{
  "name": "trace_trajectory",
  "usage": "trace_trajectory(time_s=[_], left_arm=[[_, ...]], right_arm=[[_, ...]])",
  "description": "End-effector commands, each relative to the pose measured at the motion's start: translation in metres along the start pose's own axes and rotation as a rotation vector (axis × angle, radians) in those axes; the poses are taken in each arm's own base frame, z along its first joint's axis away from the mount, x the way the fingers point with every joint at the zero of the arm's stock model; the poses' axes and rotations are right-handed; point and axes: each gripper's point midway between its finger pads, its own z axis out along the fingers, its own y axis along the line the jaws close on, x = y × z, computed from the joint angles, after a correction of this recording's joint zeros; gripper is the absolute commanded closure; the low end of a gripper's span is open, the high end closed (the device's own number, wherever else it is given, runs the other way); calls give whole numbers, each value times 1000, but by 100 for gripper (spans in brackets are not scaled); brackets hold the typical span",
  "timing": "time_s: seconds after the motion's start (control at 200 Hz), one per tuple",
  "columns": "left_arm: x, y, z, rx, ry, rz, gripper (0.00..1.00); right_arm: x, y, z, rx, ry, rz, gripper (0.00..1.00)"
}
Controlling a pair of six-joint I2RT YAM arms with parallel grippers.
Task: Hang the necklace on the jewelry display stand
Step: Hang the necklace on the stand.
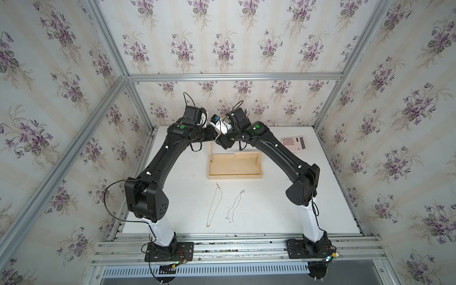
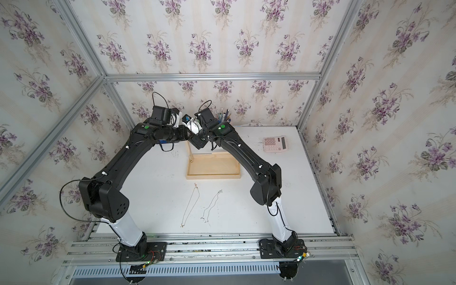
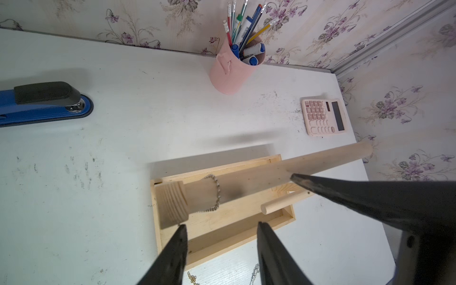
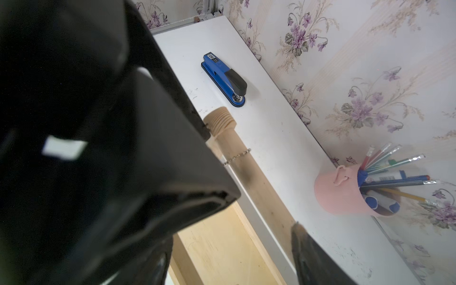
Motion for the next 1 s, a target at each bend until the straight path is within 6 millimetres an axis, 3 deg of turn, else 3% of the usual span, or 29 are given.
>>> trace_trajectory(time_s=[0.0,0.1,0.39,0.689,0.814,0.994], left_arm=[[-10,-17,-4,90,-30,12,39],[-8,-23,-8,127,-19,17,32],[-3,-42,-27,243,-2,20,30],[-8,-59,-78,280,-88,78,20],[9,-44,-89,192,-59,84,20],[61,-21,-79,96,68,84,24]], right_arm=[[8,3,0,1,29,11,27],[6,-5,-8,47,8,30,29],[-15,-27,-52,152,-110,93,30],[-14,-50,-99,308,-170,201,31],[3,-57,-119,397,-124,321,34],[56,-21,-122,392,-21,401,38]])
